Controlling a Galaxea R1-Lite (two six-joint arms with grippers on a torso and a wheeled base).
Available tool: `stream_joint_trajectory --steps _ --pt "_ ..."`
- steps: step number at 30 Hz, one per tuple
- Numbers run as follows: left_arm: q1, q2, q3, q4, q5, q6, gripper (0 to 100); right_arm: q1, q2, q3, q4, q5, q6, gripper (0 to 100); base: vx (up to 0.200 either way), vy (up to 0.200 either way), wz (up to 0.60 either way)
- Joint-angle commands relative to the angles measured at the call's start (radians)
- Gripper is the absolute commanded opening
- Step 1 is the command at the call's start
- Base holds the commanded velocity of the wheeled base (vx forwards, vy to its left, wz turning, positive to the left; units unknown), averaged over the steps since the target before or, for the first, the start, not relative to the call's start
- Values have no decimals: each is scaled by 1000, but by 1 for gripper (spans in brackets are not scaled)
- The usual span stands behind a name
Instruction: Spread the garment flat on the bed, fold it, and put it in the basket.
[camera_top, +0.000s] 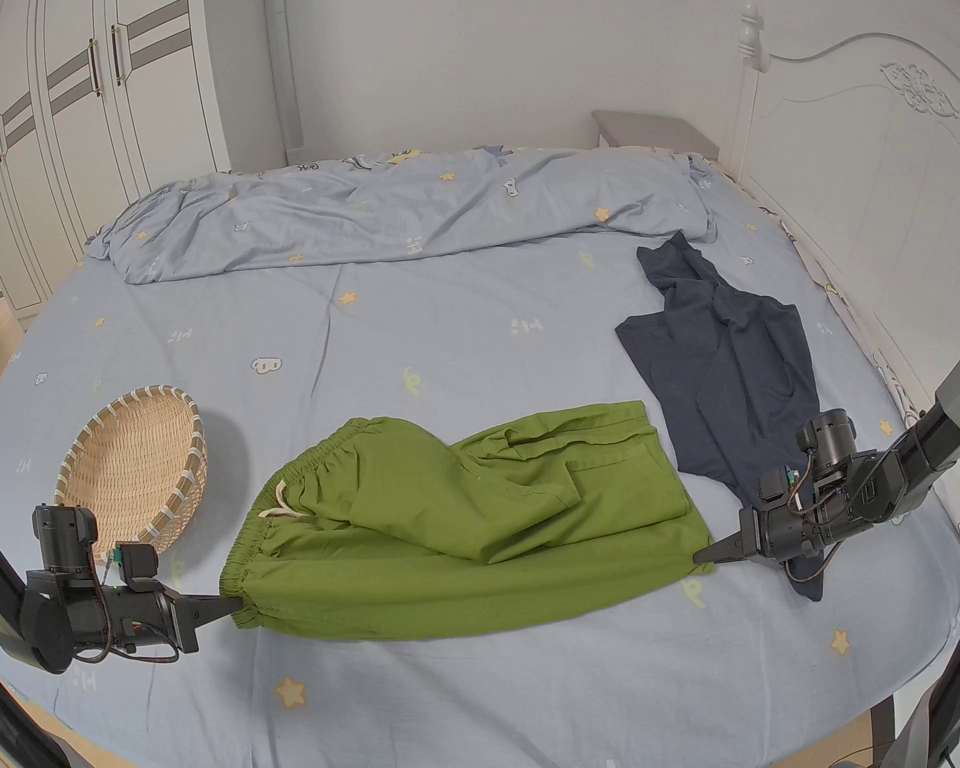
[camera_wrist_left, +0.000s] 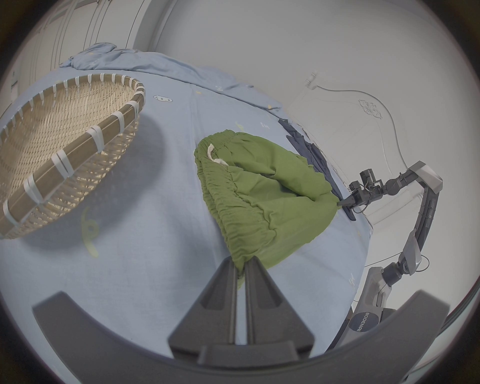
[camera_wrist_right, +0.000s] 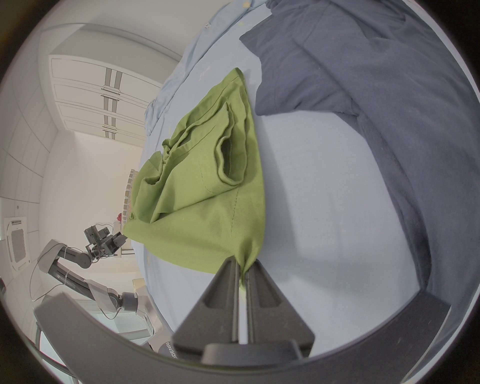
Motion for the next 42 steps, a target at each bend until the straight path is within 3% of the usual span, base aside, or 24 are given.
stream_joint_trajectory --steps 1,7,9,11,20,36,37,38,42 --pt "15 -27 20 7 0 0 0 39 -131 109 7 -11 -27 0 0 0 0" --pt "78 -120 22 157 0 24 0 79 -271 172 134 -52 -33 0 0 0 0" --pt "108 -156 24 254 0 80 0 99 -283 221 146 -144 -60 0 0 0 0" --pt "136 -177 24 329 0 118 0 107 -299 272 132 -193 -79 0 0 0 0" --pt "141 -206 25 472 3 159 0 142 -398 431 114 -196 -80 0 0 0 0" --pt "131 -96 25 478 11 175 0 162 -285 503 -44 -196 -73 0 0 0 0" --pt "125 -87 25 476 11 175 100 162 -279 503 -50 -196 -73 0 0 0 0" --pt "119 -84 25 475 11 175 100 162 -277 505 -56 -195 -71 100 0 0 0" --pt "118 -101 28 475 9 173 100 162 -289 509 -58 -193 -71 100 0 0 0"
